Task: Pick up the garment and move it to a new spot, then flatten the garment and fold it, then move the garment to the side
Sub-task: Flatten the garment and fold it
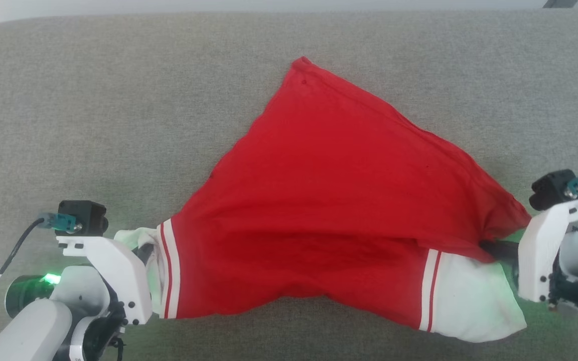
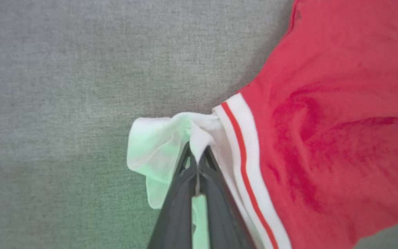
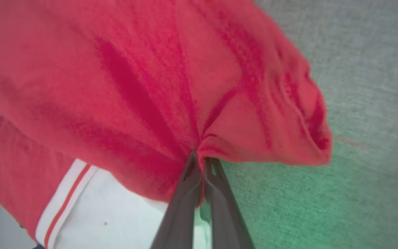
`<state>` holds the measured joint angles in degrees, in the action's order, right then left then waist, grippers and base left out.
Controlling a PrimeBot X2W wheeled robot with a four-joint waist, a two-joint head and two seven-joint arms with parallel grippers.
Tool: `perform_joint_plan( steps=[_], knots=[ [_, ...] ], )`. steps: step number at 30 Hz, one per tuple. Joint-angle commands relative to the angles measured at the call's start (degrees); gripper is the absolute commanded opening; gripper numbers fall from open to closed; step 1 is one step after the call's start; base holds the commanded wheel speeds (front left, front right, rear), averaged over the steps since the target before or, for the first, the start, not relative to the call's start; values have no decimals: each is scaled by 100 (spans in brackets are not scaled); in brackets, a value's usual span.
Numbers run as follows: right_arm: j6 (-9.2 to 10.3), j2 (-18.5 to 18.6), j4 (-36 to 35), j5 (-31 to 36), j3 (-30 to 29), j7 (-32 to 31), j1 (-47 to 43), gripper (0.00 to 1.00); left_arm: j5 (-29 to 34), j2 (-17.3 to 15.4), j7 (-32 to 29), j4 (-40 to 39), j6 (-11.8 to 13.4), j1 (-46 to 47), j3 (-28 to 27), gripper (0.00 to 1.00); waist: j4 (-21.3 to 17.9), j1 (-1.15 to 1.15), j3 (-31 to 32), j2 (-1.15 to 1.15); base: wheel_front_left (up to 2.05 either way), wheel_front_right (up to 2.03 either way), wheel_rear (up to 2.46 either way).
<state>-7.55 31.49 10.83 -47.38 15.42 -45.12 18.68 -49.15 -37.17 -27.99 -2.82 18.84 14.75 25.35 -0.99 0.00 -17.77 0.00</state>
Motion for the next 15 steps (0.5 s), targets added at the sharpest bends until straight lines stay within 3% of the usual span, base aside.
perform_joint_plan(
  steps=[1, 2, 3, 4, 5, 15],
  knots=[
    [12, -281, 176, 134, -45, 110, -310, 0, -22, 34, 3, 7, -22, 21, 0, 0, 12, 0, -19, 0, 0, 0, 0],
    [12, -347, 218, 233, -70, 157, -381, 8, -26, 48, 5, 15, -28, 34, 9, 0, 20, 0, -26, 0, 0, 0, 0],
    [12, -411, 250, 314, -116, 229, -424, 36, -25, 45, 7, 30, -36, 34, 18, 0, 29, 0, -27, 0, 0, 0, 0],
    [13, -484, 244, 356, -185, 309, -456, 87, -28, 51, 5, 43, -35, 45, 22, 0, 37, 0, -28, 0, 0, 0, 0],
    [13, -534, 237, 402, -239, 337, -478, 100, -34, 60, 11, 52, -43, 54, 25, 0, 44, 0, -23, 0, 0, 0, 0],
    [10, -616, -990, 634, -969, 270, -454, 100, -80, 95, 69, 88, -40, -73, 52, 0, 179, 0, 140, 0, 0, 0, 0]
  ],
)
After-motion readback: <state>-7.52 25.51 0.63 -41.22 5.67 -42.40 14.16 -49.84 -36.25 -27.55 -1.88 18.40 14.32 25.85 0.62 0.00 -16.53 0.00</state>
